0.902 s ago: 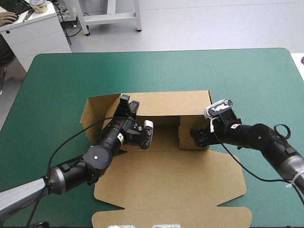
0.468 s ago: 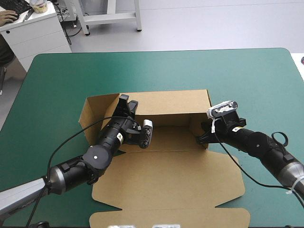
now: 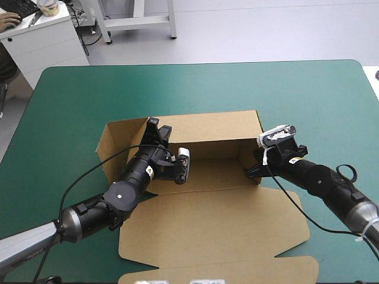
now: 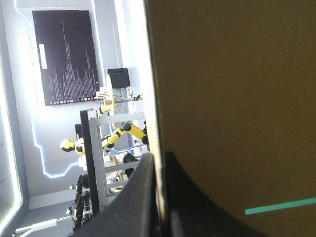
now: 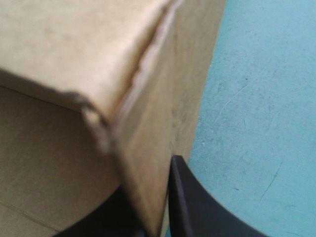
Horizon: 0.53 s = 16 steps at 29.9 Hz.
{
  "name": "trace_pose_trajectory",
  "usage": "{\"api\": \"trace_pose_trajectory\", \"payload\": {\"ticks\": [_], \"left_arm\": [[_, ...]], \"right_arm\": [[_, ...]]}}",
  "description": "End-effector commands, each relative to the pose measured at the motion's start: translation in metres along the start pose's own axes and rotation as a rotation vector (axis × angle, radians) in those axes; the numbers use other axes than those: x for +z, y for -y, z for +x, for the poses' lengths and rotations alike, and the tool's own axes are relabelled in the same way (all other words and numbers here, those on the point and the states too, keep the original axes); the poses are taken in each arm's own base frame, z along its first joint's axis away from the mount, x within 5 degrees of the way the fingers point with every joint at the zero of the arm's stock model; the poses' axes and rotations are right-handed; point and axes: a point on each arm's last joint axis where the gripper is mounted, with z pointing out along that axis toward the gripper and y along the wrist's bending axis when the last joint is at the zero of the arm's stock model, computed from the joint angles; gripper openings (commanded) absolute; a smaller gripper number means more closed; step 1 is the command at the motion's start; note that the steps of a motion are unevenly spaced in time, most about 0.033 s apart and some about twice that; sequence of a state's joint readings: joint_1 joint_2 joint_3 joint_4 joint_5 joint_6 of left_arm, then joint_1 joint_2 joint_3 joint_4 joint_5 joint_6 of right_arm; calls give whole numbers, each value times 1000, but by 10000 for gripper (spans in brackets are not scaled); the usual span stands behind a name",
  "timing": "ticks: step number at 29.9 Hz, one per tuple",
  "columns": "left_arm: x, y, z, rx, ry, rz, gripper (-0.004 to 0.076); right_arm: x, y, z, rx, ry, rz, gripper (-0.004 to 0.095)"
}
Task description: Fold the box
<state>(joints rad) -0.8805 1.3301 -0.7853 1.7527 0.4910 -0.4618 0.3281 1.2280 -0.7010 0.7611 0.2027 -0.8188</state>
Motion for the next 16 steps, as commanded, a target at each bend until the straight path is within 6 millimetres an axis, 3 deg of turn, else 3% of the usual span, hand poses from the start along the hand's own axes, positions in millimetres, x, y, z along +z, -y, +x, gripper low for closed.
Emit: {"api": "trace_pose_trajectory", "payload": {"ticks": [1, 9, 16], "left_arm": [[-4, -11, 1, 21, -4, -56, 57], [-7, -11, -5, 4, -1, -72, 477], [-23, -12, -23, 30, -53, -163, 511]], "right_arm": [[-11, 2, -18, 12, 111, 43, -18], [-5, 9, -21, 37, 147, 107, -18], [1, 16, -24, 40, 189, 180, -18]]}}
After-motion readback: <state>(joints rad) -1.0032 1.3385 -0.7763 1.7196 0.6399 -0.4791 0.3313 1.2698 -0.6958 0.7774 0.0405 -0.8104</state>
